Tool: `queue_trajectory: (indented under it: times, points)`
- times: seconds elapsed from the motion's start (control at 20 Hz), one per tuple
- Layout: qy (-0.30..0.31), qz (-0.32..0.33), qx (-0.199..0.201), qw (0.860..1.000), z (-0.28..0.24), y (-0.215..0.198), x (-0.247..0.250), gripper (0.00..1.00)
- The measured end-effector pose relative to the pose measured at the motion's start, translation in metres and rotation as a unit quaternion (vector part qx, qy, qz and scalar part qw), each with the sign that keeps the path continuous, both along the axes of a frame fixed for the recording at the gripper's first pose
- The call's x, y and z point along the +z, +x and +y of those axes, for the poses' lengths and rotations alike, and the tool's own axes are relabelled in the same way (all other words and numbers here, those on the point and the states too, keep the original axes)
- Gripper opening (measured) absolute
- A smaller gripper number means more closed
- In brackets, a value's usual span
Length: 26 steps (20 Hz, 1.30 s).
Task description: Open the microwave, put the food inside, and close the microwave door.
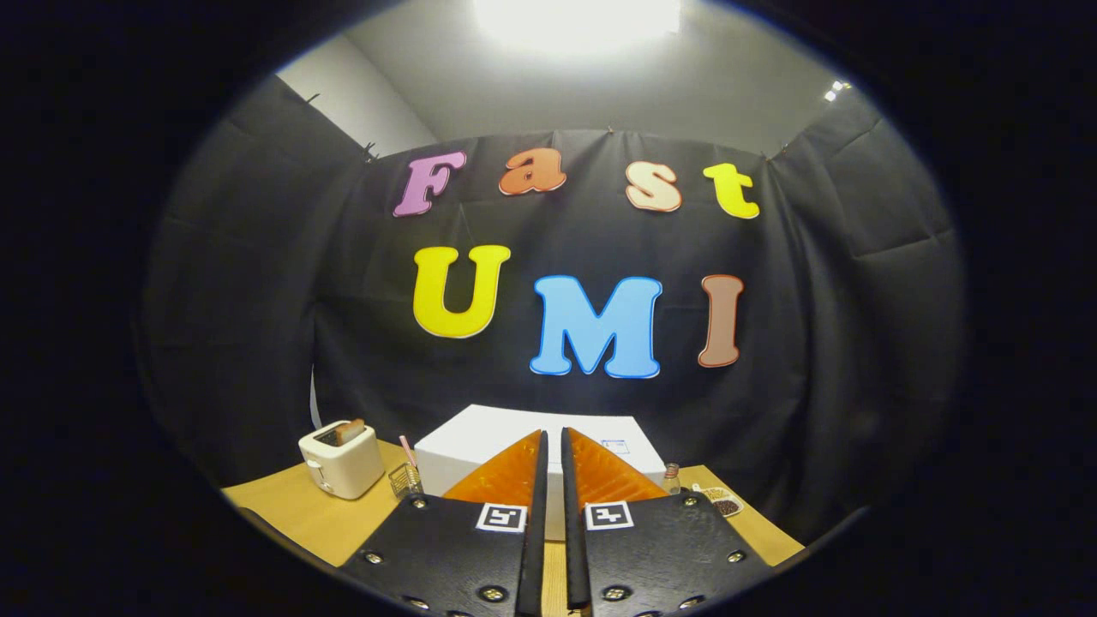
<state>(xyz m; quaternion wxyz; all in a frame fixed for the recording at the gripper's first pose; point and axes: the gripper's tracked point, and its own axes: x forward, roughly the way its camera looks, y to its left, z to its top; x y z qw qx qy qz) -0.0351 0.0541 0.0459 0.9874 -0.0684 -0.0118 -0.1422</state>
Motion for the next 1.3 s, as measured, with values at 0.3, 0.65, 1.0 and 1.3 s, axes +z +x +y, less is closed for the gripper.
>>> queue_trajectory:
  times: [0.3, 0.65, 1.0, 1.3]
  points:
    - [-0.006, -0.013, -0.024, 1.0, 0.0, -0.002, 0.032, 0.11]
    - [-0.022, -0.02, -0.064, 0.998, -0.011, 0.022, 0.045, 0.91]
    - [-0.025, -0.013, -0.066, 0.997, -0.012, 0.024, 0.035, 0.91]
    - [-0.03, -0.023, -0.061, 0.997, -0.013, 0.024, 0.035, 0.91]
